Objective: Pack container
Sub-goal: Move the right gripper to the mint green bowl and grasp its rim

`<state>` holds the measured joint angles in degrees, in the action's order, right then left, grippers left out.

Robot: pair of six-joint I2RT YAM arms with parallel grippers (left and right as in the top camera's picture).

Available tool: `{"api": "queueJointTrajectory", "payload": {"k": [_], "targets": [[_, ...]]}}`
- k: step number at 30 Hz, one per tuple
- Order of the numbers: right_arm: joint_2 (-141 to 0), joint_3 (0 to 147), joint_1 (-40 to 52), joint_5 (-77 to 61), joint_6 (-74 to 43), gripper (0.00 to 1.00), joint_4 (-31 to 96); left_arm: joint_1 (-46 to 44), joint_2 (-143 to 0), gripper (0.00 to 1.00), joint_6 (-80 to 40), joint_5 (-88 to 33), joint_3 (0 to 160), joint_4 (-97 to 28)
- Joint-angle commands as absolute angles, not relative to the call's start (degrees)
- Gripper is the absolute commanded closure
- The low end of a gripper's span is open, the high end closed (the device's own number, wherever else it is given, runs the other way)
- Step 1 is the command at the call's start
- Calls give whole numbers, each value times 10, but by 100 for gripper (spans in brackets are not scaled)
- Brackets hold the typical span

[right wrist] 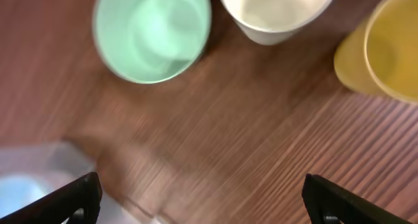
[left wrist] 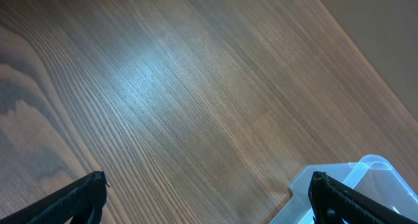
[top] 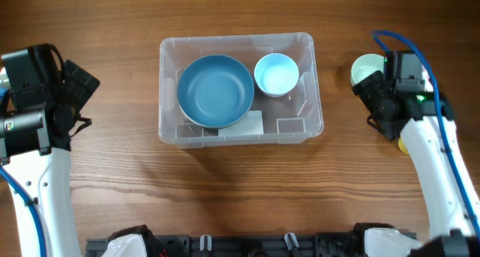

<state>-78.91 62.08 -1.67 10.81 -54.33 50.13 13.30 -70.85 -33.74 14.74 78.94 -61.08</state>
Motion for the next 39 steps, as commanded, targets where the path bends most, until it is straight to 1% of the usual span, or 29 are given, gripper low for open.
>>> {"api": "queueJointTrajectory", "payload": {"k": [1,4,14,29,36,39], "targets": [[-832,621,-20,137,-653,0,498,137,-706,0,-338,148,798,-610],[-856,621,-27,133,-678,1,484,137,-706,0,-338,148,798,-610],[-888,621,-78,80,-696,0,425,137,-706,0,-338,148,798,-610],[-975,621,-80,85,-691,1,356,137,-706,0,-338,148,798,-610],[-983,621,-79,121,-689,14,334,137,-706,0,-338,148,798,-610],[-983,621,-79,125,-689,18,325,137,-706,0,-338,148,798,-610]]}}
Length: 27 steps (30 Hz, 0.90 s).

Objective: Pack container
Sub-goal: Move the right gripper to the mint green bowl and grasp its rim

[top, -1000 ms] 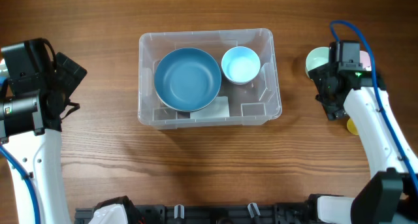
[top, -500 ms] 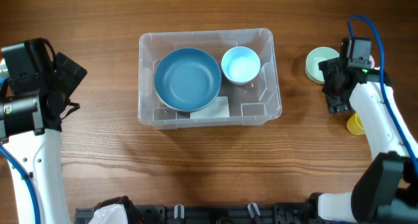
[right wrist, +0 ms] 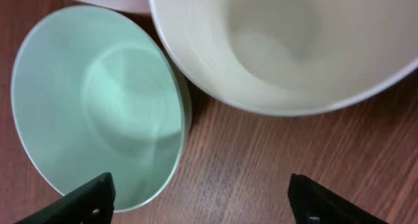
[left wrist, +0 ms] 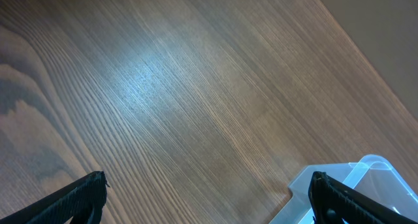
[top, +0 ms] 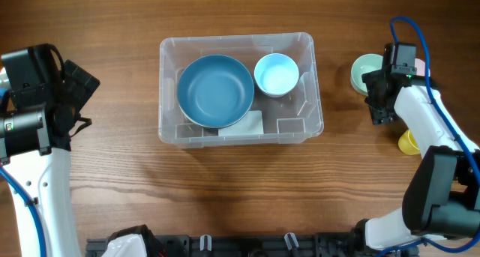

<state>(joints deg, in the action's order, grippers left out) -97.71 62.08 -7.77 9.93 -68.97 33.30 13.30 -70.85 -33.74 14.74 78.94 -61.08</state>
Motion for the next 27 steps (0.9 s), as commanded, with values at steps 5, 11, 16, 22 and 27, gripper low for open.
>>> {"api": "queueJointTrajectory", "payload": {"k": [5,11,16,22,27], "targets": [[-996,621,-79,127,-691,17,314,137,-706,0,-338,148,798,-609],[-1018,621,-79,127,-690,18,298,137,-706,0,-338,148,798,-610],[-1019,621,-79,136,-679,29,279,137,-706,0,-338,148,798,-609],[-1019,621,-79,140,-675,39,277,137,-706,0,-338,148,798,-610],[-1019,621,-79,153,-675,38,277,137,-706,0,-338,148,798,-610]]}}
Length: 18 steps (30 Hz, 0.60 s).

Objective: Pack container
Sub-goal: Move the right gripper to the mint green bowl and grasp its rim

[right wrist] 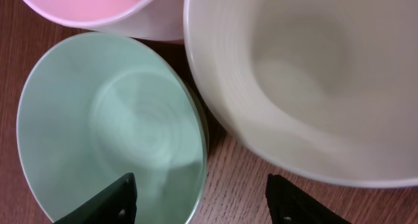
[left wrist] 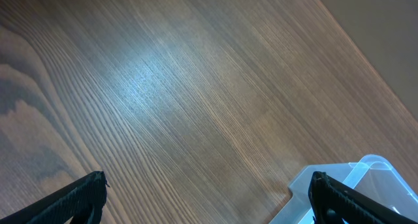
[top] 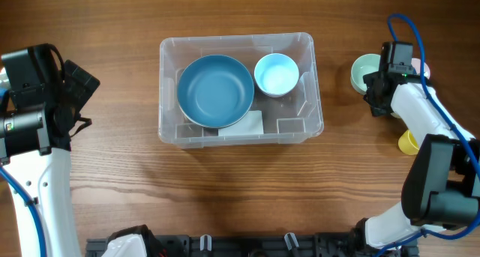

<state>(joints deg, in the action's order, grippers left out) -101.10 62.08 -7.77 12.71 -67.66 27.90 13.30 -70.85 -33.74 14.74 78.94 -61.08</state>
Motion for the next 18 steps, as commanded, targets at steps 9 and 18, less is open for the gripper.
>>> {"api": "queueJointTrajectory", "payload": {"k": [9,18], "targets": [[-1029,621,-79,159,-675,47,277,137,-706,0,-338,148,798,-610],[-1056,621,-79,157,-675,49,269,137,-706,0,-338,148,798,-610]]}}
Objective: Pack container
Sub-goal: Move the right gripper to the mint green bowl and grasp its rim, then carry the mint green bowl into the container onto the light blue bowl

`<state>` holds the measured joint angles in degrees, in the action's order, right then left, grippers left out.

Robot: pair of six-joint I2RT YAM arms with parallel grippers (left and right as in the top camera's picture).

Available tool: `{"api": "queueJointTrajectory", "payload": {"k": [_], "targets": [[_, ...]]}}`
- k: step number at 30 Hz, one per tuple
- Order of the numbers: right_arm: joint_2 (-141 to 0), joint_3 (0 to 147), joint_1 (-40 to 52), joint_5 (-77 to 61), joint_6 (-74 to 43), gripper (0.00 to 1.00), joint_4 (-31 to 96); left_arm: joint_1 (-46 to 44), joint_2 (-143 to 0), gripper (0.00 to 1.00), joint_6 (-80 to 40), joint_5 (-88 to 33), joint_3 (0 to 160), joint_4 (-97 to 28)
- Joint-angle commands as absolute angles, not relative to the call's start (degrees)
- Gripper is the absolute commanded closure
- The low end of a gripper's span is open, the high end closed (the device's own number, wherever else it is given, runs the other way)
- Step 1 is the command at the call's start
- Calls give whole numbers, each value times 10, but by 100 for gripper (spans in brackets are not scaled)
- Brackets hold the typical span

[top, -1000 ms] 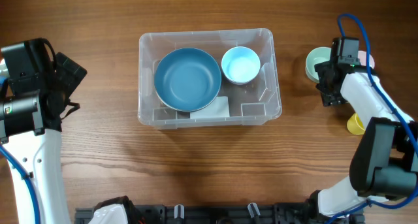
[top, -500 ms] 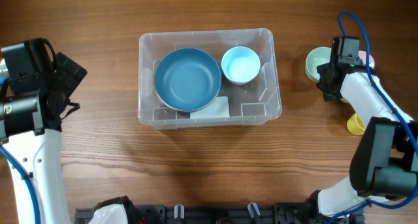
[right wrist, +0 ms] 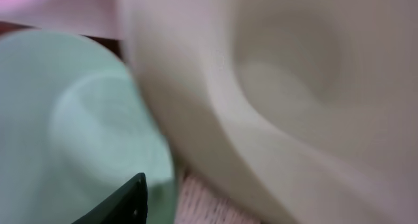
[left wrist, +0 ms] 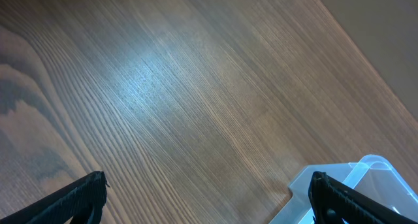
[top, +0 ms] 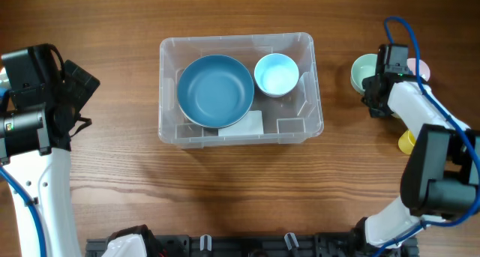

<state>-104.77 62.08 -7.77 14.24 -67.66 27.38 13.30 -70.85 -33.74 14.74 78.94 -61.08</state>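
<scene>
A clear plastic container (top: 315,92) in mid-table holds a blue bowl (top: 215,90) and a light blue cup (top: 276,74). To its right stand a green cup (top: 362,68), a pink cup (top: 422,66) and a yellow cup (top: 406,143). My right gripper (top: 373,96) is down at the green cup (right wrist: 78,132), hard against a cream cup (right wrist: 294,87). One dark finger (right wrist: 127,201) shows inside the green cup's rim; the other is hidden, and the view is blurred. My left gripper (left wrist: 209,201) hangs open over bare wood at the far left.
The container's near corner (left wrist: 356,185) shows at the lower right of the left wrist view. The cups on the right stand packed close together, with the right arm lying over the cream one in the overhead view.
My right gripper has come closer onto the green and cream cups, which now fill its view. Its left finger is in the green cup and its right finger has gone out of sight. The left arm is unchanged.
My right gripper was first open above the table with the green, cream and yellow cups ahead of it. Then it hung just over the green and cream cups, later closer still with the fingers nearer together. Now one finger is inside the green cup. The container's contents stayed the same.
</scene>
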Motion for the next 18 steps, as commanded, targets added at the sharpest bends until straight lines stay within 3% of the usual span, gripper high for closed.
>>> {"api": "queueJointTrajectory", "payload": {"k": [1,8,18], "targets": [[-1056,621,-79,157,-674,54,268,137,-706,0,-338,148,798,-610],[-1056,621,-79,164,-659,82,266,137,-706,0,-338,148,798,-610],[-1056,622,-79,167,-628,93,264,137,-706,0,-338,148,798,-610]]}}
